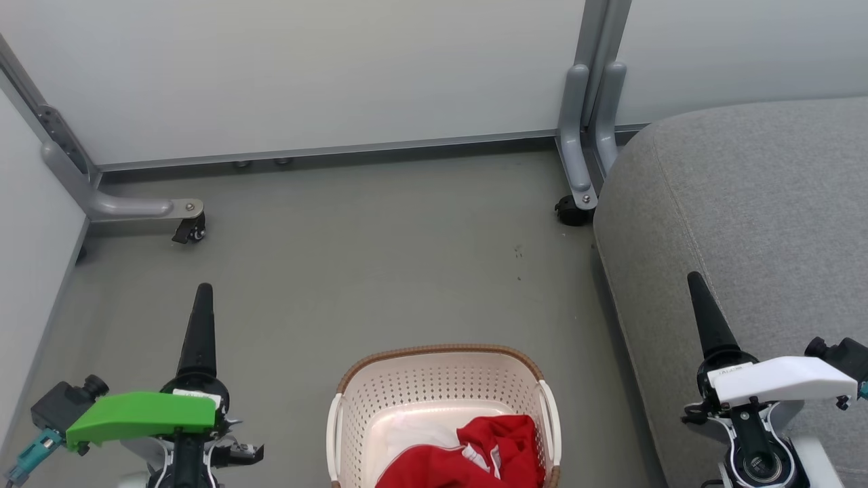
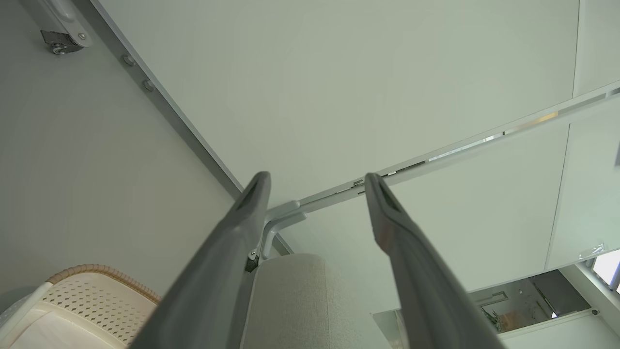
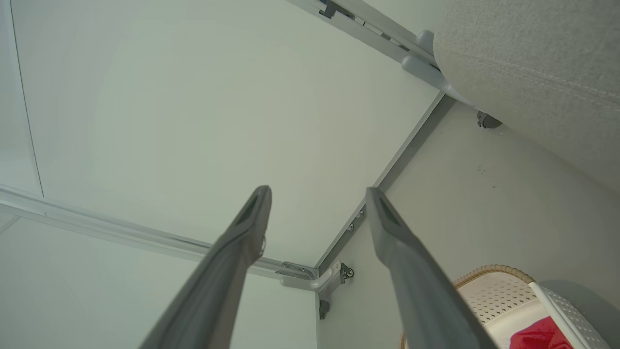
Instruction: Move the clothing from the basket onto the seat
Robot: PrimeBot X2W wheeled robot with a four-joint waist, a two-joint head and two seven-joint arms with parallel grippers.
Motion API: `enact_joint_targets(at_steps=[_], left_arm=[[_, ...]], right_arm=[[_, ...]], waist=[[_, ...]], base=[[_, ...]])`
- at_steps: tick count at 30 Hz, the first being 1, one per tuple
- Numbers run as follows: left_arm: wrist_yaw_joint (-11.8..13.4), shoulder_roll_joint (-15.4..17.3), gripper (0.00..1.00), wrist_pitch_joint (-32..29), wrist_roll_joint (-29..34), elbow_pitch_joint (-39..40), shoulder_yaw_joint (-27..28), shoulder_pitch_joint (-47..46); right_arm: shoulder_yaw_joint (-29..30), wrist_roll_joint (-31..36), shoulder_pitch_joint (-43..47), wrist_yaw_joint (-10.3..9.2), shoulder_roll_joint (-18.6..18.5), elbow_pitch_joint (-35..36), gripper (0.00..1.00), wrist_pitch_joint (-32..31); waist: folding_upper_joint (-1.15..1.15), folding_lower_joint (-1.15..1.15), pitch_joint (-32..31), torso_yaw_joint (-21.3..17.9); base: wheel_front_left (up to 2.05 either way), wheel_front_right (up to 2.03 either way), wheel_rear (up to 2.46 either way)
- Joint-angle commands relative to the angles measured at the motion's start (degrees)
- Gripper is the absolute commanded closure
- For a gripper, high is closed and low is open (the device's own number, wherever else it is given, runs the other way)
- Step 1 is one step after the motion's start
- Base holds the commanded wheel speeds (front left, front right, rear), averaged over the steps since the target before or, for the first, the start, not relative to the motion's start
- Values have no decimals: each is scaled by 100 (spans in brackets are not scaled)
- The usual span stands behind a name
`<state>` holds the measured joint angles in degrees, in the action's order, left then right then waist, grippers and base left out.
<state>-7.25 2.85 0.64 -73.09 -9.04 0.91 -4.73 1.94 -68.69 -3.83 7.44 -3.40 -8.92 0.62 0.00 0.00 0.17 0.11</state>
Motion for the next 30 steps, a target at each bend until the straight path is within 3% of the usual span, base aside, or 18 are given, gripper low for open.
enact_joint_targets(at_steps=[1, 12, 30], left_arm=[[-15, 64, 0, 66, 299, 141, -54, -81], [-19, 133, 0, 312, 1563, 208, -291, 30], [-23, 210, 0, 630, 3073, 63, -593, 119]], right_arm=[[-40, 299, -43, 4, -69, 140, 0, 68], [-216, 1584, 48, 4, -123, 226, 0, 315], [-410, 3290, 150, 5, -160, 292, 0, 635]], waist=[[0, 0, -3, -1], [0, 0, -17, -1], [0, 0, -14, 2]], base=[[0, 0, 0], [0, 0, 0], [0, 0, 0]])
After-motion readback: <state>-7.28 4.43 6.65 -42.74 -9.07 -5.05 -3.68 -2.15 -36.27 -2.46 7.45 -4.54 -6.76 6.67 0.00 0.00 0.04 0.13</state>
